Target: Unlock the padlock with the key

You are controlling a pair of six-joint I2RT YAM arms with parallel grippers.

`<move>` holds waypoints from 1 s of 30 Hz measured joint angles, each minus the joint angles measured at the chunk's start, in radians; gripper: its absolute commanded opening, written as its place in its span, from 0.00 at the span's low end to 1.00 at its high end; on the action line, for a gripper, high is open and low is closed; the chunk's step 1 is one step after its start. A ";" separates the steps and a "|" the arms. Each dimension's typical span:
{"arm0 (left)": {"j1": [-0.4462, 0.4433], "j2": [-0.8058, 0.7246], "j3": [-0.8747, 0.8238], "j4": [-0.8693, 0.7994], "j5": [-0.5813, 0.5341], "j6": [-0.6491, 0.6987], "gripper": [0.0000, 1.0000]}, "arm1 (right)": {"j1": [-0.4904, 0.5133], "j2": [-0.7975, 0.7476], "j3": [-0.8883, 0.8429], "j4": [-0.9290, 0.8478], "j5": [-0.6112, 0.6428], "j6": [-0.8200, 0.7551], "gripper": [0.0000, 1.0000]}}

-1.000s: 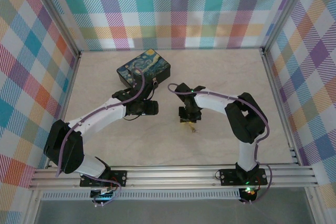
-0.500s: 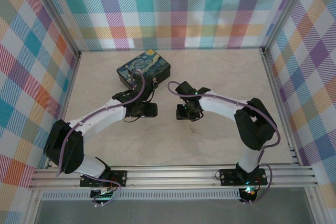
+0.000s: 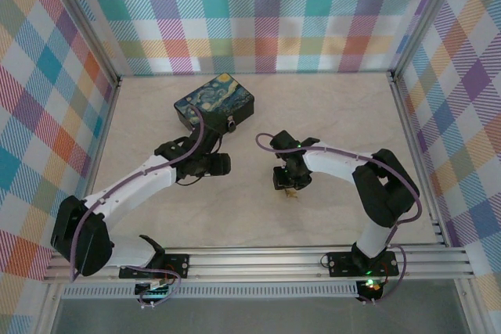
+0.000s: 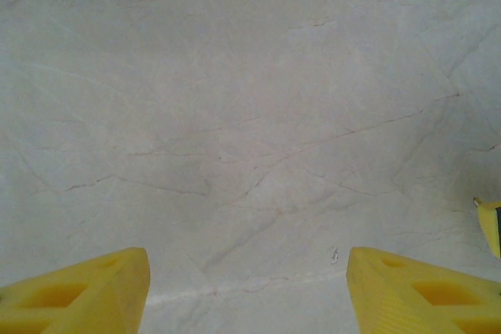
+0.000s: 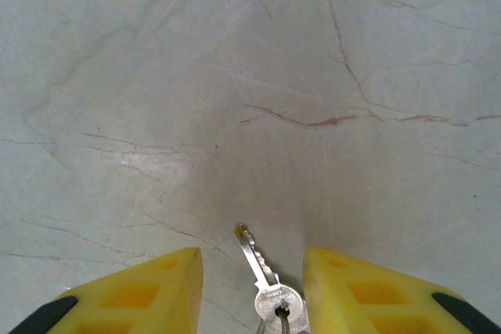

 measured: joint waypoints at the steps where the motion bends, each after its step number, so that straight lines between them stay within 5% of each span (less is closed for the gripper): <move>1: 0.000 -0.005 0.000 -0.007 0.000 0.000 0.67 | 0.000 0.001 0.000 0.001 0.000 -0.004 0.38; 30: 0.000 0.035 0.084 -0.070 -0.034 0.024 0.68 | 0.010 -0.092 -0.137 0.067 0.023 0.008 0.36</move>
